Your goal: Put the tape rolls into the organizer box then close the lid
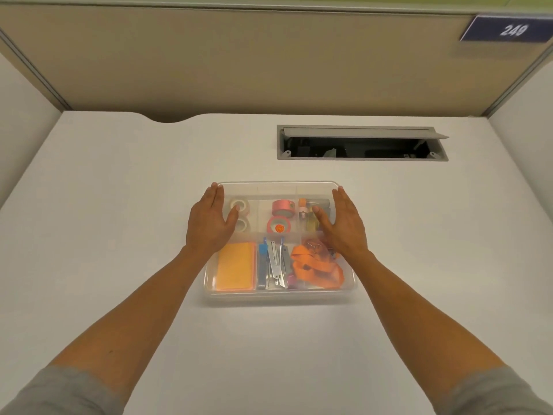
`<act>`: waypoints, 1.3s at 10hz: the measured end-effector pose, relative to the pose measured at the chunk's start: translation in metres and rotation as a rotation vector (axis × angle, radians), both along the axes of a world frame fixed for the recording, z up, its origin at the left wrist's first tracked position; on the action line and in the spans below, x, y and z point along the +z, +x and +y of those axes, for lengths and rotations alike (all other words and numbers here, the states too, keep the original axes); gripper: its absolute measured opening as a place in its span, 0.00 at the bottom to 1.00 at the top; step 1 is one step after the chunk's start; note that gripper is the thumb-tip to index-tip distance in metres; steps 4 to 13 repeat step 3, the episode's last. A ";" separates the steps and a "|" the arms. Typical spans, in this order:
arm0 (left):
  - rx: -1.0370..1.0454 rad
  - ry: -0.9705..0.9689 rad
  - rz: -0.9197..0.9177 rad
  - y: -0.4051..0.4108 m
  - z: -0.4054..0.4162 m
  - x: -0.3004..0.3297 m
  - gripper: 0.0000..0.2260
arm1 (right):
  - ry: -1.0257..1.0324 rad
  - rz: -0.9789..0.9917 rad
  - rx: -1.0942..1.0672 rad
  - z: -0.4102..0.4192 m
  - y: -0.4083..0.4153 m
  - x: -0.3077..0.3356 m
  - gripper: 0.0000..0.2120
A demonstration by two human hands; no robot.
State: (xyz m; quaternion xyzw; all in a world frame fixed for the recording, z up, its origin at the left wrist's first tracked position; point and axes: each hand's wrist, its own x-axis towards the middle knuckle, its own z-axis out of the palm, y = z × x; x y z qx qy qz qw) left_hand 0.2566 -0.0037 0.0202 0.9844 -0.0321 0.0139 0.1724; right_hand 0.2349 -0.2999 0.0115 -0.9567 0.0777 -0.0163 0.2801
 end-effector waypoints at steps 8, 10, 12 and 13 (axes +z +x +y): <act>-0.027 0.043 -0.034 -0.009 0.003 0.018 0.28 | -0.218 -0.173 0.012 0.004 -0.010 0.019 0.33; -0.027 0.043 -0.034 -0.009 0.003 0.018 0.28 | -0.218 -0.173 0.012 0.004 -0.010 0.019 0.33; -0.027 0.043 -0.034 -0.009 0.003 0.018 0.28 | -0.218 -0.173 0.012 0.004 -0.010 0.019 0.33; -0.027 0.043 -0.034 -0.009 0.003 0.018 0.28 | -0.218 -0.173 0.012 0.004 -0.010 0.019 0.33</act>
